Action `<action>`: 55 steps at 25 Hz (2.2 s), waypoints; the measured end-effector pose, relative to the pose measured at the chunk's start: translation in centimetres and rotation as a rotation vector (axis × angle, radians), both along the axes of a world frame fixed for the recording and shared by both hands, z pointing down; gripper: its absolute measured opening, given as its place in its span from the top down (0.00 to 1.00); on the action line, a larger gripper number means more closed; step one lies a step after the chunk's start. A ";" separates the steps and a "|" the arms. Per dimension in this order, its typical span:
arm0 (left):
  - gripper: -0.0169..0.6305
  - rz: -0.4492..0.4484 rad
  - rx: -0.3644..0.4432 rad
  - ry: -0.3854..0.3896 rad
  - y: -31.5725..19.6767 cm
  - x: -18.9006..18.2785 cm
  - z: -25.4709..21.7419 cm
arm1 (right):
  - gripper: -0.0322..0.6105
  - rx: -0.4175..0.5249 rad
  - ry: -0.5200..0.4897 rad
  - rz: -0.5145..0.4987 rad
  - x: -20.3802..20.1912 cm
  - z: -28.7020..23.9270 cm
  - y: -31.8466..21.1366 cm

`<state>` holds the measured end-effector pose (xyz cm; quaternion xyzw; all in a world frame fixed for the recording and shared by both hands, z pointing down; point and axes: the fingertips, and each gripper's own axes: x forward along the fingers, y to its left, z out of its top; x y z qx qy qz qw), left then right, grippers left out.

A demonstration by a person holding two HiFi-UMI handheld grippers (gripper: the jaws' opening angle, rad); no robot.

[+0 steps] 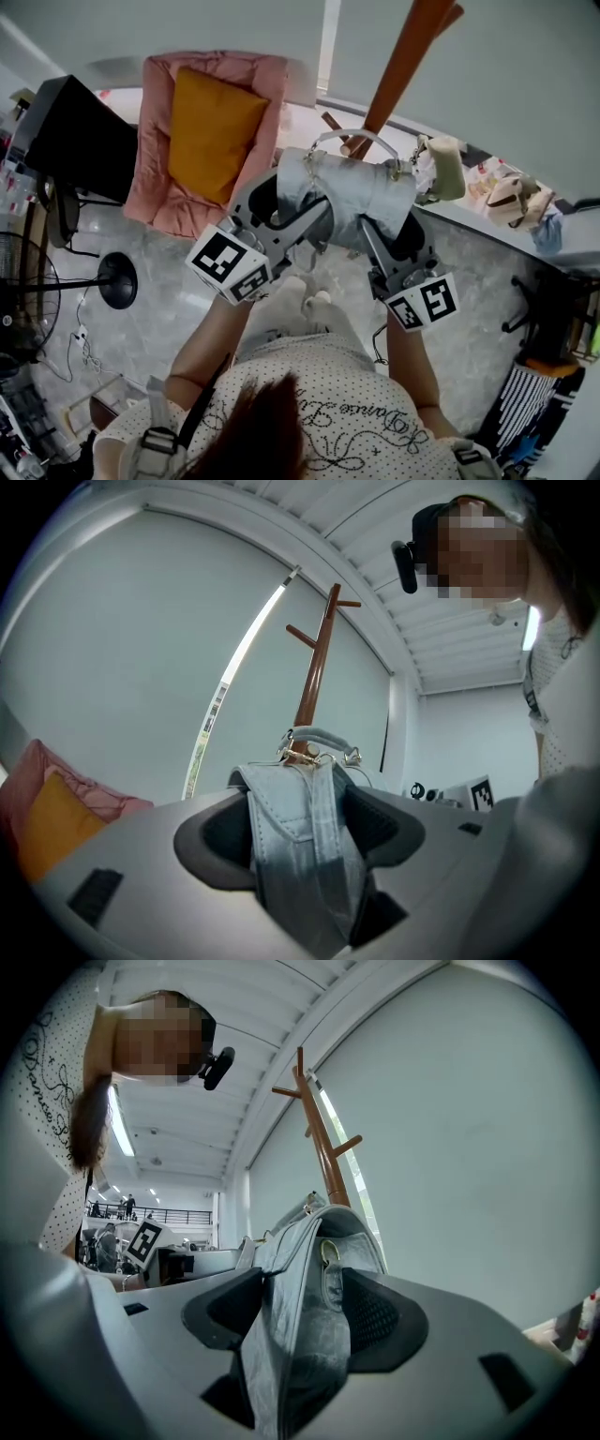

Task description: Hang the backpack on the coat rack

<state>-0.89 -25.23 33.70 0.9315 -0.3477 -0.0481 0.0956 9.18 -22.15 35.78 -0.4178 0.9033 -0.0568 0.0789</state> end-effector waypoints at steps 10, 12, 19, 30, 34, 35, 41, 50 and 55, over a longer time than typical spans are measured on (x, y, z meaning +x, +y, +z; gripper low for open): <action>0.54 0.055 -0.059 -0.006 -0.8 -0.5 3.5 | 0.52 -0.054 0.017 0.048 -0.6 3.1 -0.2; 0.54 0.061 -0.060 -0.009 -1.1 -0.5 4.0 | 0.52 -0.063 0.016 0.054 -0.7 3.6 -0.4; 0.54 0.086 -0.058 -0.034 -1.9 -0.3 4.6 | 0.52 -0.079 0.018 0.076 -0.7 4.5 -1.0; 0.54 0.121 -0.112 -0.070 -5.0 1.3 5.9 | 0.52 -0.137 -0.008 0.117 0.7 5.9 -3.7; 0.54 0.127 -0.119 -0.079 -5.4 1.6 6.5 | 0.52 -0.149 -0.013 0.126 1.0 6.6 -4.0; 0.54 0.128 -0.120 -0.081 -5.4 1.6 6.6 | 0.52 -0.151 -0.013 0.126 1.0 6.7 -4.1; 0.54 0.126 -0.121 -0.080 -5.5 1.7 6.9 | 0.52 -0.151 -0.017 0.125 1.1 7.0 -4.2; 0.53 0.115 -0.100 -0.085 -5.5 1.6 7.1 | 0.50 -0.170 0.002 0.107 1.0 7.3 -4.4; 0.53 0.113 -0.107 -0.079 -5.3 1.3 7.2 | 0.48 -0.178 0.003 0.090 0.9 7.1 -4.3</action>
